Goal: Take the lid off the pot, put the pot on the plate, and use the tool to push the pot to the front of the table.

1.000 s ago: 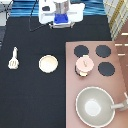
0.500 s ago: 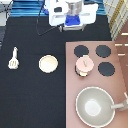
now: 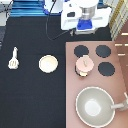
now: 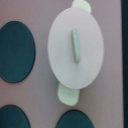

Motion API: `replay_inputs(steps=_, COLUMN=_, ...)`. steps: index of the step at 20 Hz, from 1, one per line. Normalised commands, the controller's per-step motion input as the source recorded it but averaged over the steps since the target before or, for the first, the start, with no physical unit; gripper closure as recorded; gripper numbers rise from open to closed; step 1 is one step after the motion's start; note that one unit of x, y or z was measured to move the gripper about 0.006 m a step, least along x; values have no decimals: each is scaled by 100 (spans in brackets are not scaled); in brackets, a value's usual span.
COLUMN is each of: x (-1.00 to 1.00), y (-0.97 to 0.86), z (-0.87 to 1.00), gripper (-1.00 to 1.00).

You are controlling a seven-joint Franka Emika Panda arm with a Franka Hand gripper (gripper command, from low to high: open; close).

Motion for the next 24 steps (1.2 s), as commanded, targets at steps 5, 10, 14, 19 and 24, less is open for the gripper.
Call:
replay_inputs(steps=5, x=100, y=43, z=-2, gripper=-100)
replay_inputs(steps=10, x=100, y=10, z=-11, gripper=-100)
replay_inputs(steps=14, x=82, y=0, z=-21, gripper=-100)
replay_inputs(steps=19, x=25, y=4, z=-43, gripper=-100)
replay_inputs(steps=24, x=-3, y=6, z=-53, gripper=-100)
